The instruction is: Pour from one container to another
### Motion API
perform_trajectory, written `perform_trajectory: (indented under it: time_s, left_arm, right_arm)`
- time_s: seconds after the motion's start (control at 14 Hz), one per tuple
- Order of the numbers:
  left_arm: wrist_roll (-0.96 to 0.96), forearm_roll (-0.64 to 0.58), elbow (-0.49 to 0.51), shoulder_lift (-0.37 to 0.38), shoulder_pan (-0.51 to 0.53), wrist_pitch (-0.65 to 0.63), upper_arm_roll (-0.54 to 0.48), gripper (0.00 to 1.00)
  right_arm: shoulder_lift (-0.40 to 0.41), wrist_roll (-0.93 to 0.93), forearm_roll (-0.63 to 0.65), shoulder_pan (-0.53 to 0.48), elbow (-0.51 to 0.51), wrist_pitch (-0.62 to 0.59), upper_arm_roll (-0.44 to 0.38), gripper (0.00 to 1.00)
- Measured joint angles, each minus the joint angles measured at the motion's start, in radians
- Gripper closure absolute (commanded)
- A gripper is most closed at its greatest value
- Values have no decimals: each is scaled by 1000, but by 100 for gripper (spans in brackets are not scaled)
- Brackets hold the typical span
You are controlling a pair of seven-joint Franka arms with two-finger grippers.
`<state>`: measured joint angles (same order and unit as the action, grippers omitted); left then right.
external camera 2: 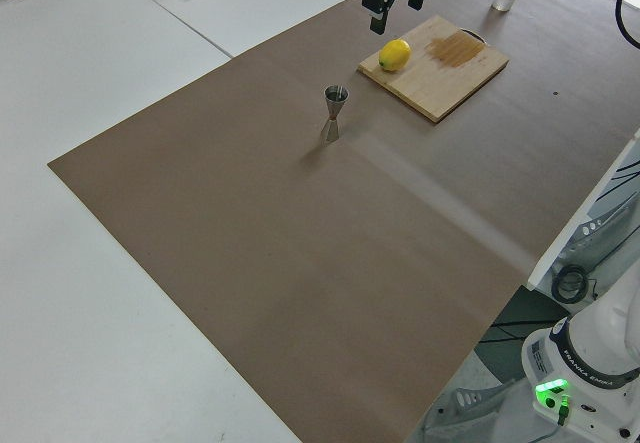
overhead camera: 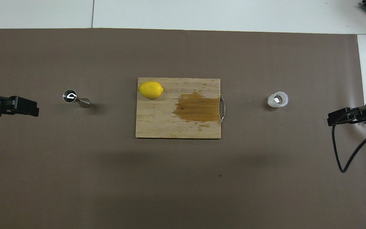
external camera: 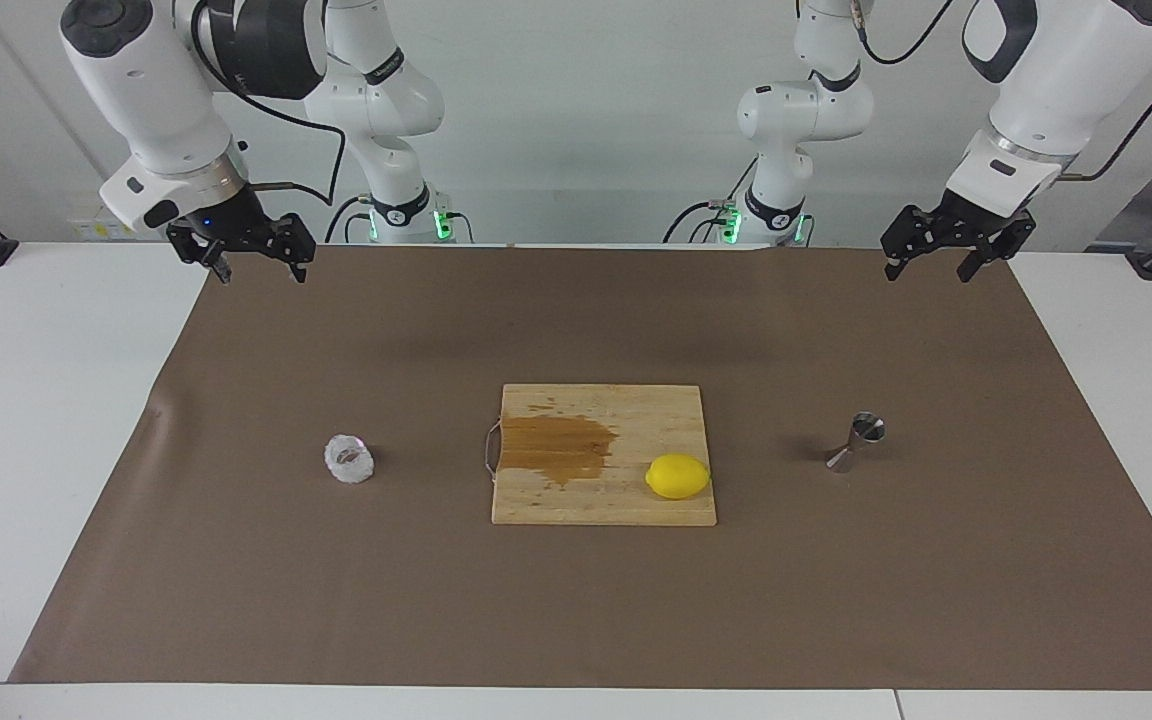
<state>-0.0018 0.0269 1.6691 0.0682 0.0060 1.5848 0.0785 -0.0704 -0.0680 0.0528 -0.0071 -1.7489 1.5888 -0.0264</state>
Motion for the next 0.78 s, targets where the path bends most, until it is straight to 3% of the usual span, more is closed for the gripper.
perform_trajectory:
  time_s: [0.64,0.78]
  left_arm:
    - [-21,3,58,30,8,9,-5,0]
    - [-50,57,69,35,44,13,-9,0]
  right_arm:
    - [0,0,0,0,0,0,0,0]
    - [0,0,0,0,0,0,0,0]
